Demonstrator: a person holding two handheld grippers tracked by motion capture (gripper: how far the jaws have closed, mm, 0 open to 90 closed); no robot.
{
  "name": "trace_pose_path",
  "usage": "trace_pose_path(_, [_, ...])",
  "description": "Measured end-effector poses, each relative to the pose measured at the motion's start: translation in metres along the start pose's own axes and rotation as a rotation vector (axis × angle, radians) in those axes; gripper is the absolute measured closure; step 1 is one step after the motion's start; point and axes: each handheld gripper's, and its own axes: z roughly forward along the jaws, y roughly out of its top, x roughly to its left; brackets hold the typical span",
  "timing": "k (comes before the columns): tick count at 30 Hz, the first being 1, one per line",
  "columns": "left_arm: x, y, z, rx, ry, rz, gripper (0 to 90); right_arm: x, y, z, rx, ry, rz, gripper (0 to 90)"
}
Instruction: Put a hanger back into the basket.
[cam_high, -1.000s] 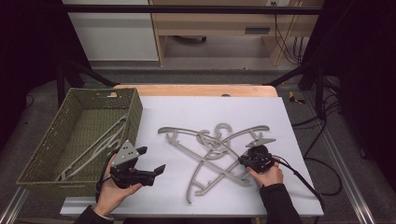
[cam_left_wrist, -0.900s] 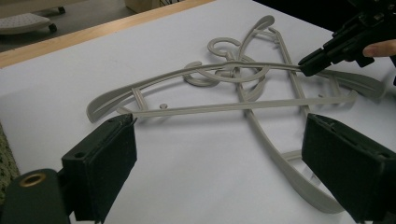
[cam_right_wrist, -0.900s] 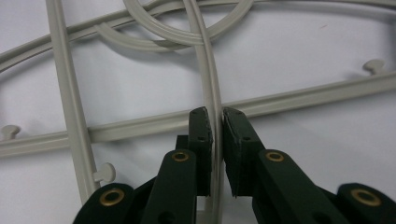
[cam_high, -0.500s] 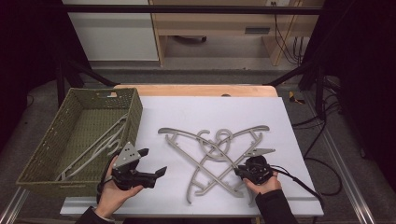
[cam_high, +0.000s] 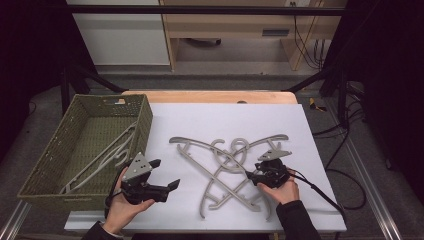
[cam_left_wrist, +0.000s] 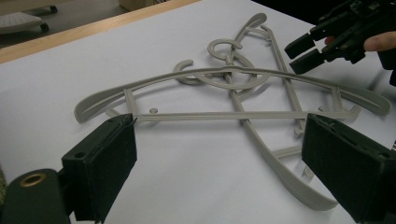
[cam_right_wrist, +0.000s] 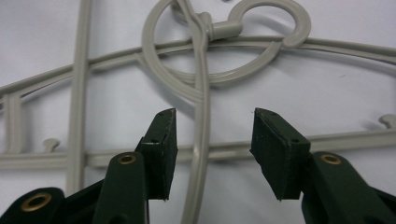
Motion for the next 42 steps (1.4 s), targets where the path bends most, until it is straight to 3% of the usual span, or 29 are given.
trace_pose_path(8, [0.001,-0.001,0.002,0.005,-0.005,-0.003,10.1,-0.002,0.008,0.023,0.09,0.034,-0.003,63.8])
trace_pose_path(15, [0.002,-0.002,0.004,0.011,-0.003,-0.007,10.1,-0.005,0.011,0.035,0.116,0.045,0.001,72.7])
trace_pose_path(16, [0.002,-0.002,0.004,0.013,-0.002,-0.007,10.1,-0.004,0.01,0.037,0.137,0.051,0.034,80.4])
trace_pose_path(18, [0.001,-0.003,0.005,0.016,0.002,-0.002,10.3,-0.002,0.01,0.036,0.136,0.035,0.048,81.5])
trace_pose_path(22, [0.001,-0.003,0.006,0.02,0.001,-0.001,10.3,0.0,0.009,0.035,0.134,0.023,0.067,81.8])
trace_pose_path(31, [-0.002,-0.005,0.009,0.031,-0.001,0.003,10.4,0.018,0.007,0.033,0.1,-0.039,0.203,82.1])
trace_pose_path(33, [-0.003,-0.005,0.009,0.031,-0.001,0.003,10.4,0.021,0.006,0.035,0.092,-0.028,0.228,81.9])
trace_pose_path(38, [-0.003,-0.005,0.009,0.031,-0.002,0.002,10.4,0.023,0.004,0.035,0.077,-0.011,0.203,80.8])
trace_pose_path(42, [-0.006,-0.001,0.008,0.026,-0.012,-0.013,10.6,0.023,0.003,0.023,0.016,0.013,0.109,63.0])
